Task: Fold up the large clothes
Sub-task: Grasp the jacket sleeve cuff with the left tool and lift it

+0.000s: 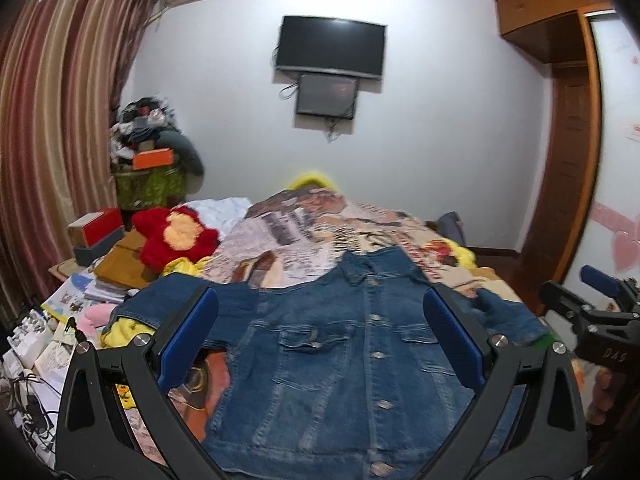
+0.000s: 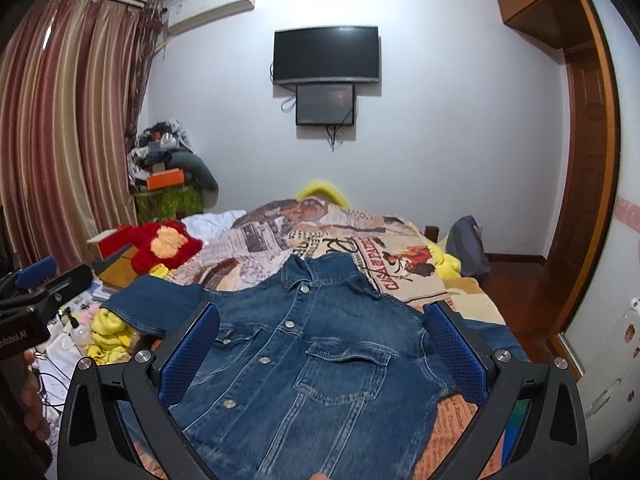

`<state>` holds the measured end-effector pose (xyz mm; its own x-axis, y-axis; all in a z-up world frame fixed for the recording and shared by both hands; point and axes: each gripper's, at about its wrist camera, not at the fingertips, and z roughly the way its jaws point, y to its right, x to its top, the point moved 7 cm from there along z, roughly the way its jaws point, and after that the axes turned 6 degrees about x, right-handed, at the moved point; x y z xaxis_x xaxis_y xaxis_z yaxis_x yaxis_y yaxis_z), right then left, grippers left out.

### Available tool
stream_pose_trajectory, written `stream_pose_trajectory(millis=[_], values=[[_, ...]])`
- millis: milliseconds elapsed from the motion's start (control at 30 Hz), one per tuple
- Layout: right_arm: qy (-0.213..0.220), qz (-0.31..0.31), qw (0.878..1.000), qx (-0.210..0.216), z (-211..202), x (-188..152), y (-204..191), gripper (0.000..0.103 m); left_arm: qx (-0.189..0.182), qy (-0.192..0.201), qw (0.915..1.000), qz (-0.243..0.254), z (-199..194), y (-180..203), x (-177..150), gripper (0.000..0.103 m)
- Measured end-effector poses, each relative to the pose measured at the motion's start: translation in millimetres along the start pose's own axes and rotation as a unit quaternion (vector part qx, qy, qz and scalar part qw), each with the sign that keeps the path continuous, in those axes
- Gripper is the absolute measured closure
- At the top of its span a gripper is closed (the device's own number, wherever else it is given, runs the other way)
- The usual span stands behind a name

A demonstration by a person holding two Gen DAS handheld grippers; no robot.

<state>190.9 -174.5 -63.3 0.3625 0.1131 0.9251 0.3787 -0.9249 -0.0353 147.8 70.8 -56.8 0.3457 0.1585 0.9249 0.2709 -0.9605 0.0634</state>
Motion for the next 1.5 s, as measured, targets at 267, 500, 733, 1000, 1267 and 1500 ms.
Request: stream_pose_trajectory(millis=[267,500,733,1000,1267,1500], values=[[-0.045,-0.012,0.999,0.016,92.7,12.9,8.6,0.000,0.071,-0.049,0.9961,-0.022,92.4,-71.1,-8.6,0.000],[-0.109,0.012,0.993,0.042,183.8,-1.9,26.5,0.000,0.078,-0.147,0.9824,-0.086,175.6,-150.1,-42.4,0.000],[-0.188,0.003,0.981,0.046,257.6,-41.7,35.5,0.000,0.055,-0.244,0.9486,-0.194,228.5,-215.0,-92.9,0.000],[-0.247,0.007,0.967,0.063,299.2,-77.2,36.4,0.000,0.036,-0.280,0.9123,-0.297,261.8,-267.2,-126.9,0.025],[-0.255,0.029,0.964,0.077,305.3,-81.9,36.5,0.000,0.064,-0.292,0.9049,-0.303,284.4,-290.8,-136.1,0.060],[-0.262,0.023,0.962,0.076,303.6,-82.1,33.6,0.000,0.132,-0.281,0.9282,-0.205,283.2,-281.1,-116.4,0.092]])
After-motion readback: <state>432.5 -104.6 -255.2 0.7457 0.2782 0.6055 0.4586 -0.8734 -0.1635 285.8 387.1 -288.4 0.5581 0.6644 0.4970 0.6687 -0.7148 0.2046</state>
